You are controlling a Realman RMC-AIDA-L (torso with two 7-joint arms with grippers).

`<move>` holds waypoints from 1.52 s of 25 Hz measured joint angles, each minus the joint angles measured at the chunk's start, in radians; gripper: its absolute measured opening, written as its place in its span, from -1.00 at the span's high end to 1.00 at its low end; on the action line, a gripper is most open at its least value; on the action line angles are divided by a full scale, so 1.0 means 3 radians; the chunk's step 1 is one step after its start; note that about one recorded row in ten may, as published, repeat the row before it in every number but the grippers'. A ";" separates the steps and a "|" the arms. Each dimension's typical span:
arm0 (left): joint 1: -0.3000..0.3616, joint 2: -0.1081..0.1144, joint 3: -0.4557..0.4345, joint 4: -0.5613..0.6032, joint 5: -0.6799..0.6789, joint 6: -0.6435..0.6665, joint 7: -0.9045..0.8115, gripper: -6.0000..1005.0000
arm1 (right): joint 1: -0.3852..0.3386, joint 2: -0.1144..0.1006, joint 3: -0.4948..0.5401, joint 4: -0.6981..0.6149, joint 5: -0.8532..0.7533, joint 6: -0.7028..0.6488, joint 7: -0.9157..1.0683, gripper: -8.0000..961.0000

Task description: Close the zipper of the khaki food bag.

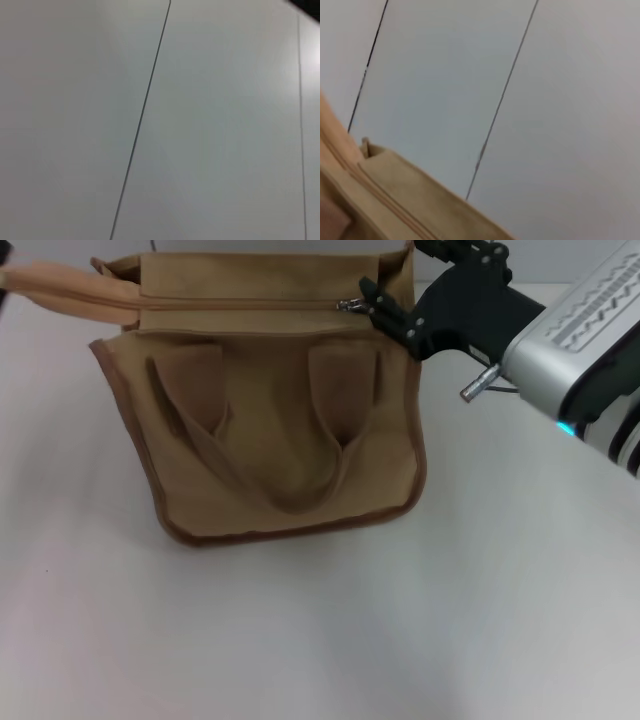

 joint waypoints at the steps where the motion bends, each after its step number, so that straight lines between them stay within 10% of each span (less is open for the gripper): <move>1: 0.0002 0.0002 -0.0037 0.0082 -0.0001 0.0087 -0.0119 -0.14 | 0.0024 -0.0002 0.0056 -0.0008 0.0000 -0.0105 0.0099 -0.36; 13: -0.0099 0.0008 0.0207 0.0458 0.0029 0.0376 -0.0882 -0.55 | 0.0328 -0.0024 0.0489 0.0118 0.0564 -0.0980 0.0198 -0.36; 26: 0.0225 0.0018 0.1353 0.1068 0.0030 0.0607 -0.1216 -0.55 | 0.0780 -0.0109 0.2061 0.1820 0.0592 -0.4317 0.0257 -0.36; 29: 0.0479 0.0047 0.1949 0.1431 0.0031 0.0629 -0.1218 -0.55 | 0.0769 -0.0131 0.2258 0.1993 0.0244 -0.4699 0.0199 -0.36; 38: 0.0724 0.0121 0.2510 0.1625 0.0132 0.0622 -0.1174 -0.55 | 0.0546 -0.0050 0.2472 0.2133 -0.0389 -0.4918 -0.0177 -0.36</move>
